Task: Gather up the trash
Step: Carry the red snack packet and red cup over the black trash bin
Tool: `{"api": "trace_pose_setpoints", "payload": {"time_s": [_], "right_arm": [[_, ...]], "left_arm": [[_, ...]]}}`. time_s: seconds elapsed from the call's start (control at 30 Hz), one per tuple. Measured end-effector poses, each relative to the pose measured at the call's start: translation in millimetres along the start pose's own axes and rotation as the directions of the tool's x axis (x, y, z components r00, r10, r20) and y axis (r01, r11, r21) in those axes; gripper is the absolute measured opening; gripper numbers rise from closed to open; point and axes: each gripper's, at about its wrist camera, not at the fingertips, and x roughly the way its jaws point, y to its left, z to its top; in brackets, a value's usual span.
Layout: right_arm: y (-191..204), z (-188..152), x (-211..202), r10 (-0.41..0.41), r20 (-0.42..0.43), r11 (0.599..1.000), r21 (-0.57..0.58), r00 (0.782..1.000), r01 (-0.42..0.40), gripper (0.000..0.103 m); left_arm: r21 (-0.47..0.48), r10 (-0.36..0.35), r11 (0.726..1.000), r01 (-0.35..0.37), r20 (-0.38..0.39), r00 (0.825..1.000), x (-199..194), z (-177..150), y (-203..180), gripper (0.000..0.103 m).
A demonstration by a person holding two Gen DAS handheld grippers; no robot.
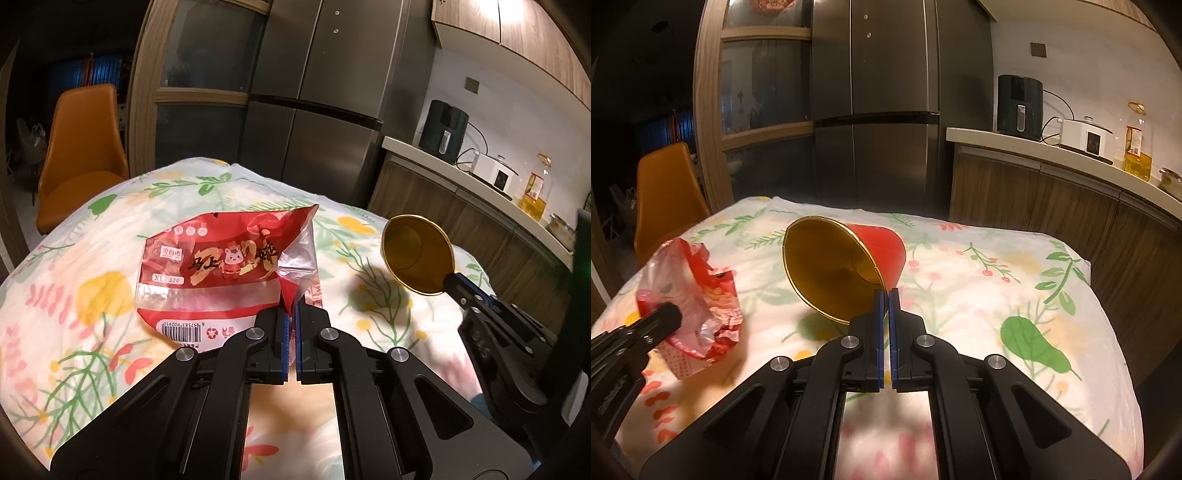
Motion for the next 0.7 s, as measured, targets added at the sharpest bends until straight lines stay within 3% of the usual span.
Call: {"api": "trace_pose_setpoints", "payload": {"time_s": [0.37, 0.7], "right_arm": [[-4, -2, -51, 0.011, 0.057, 1.0, 0.016, 0.998, -0.012, 0.003], [-27, -8, -108, -0.03, 0.113, 0.998, 0.063, 0.993, 0.023, 0.003]], "left_arm": [[0.023, -0.01, 1.0, 0.009, 0.028, 1.0, -27, 0, -7, 0.001], [0.07, -0.055, 0.996, 0.051, 0.053, 0.997, -59, -5, -30, 0.001]]}}
